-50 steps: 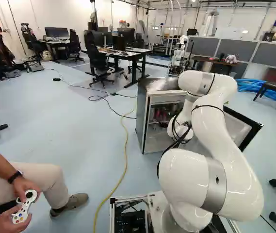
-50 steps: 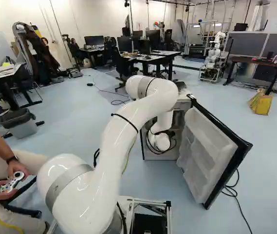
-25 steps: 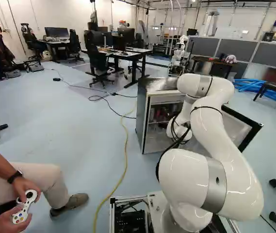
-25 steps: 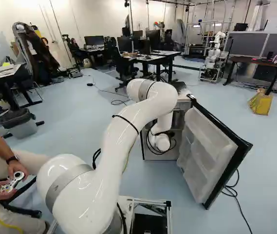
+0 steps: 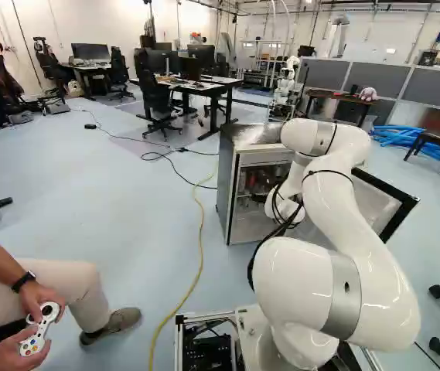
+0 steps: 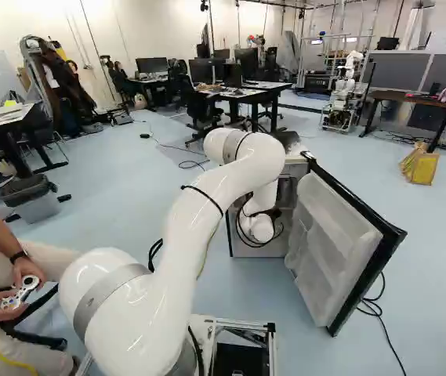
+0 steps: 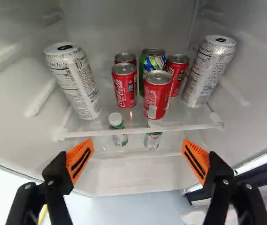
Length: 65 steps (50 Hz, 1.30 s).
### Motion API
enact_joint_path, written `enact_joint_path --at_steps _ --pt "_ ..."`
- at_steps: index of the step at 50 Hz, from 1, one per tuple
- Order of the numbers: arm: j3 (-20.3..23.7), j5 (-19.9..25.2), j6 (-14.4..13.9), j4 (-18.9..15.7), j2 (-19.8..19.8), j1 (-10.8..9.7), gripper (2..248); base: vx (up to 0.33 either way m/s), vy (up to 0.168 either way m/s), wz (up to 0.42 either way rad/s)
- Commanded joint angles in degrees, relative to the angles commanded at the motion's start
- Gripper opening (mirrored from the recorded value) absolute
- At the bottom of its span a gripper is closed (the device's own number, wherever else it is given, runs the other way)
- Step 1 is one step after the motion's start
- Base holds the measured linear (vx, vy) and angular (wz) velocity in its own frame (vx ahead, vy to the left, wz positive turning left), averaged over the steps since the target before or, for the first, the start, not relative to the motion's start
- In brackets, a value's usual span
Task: Grab a drink from the fridge
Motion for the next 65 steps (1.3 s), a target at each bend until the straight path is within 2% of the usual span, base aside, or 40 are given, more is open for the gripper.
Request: enact_joint_path --at_steps 33,65 --pt "-3.1 2.4 0.0 0.0 -1.6 0.6 247 0.000 0.000 0.000" --pt "-6.5 2.5 0.0 0.0 -3.4 1.2 247 0.000 0.000 0.000"
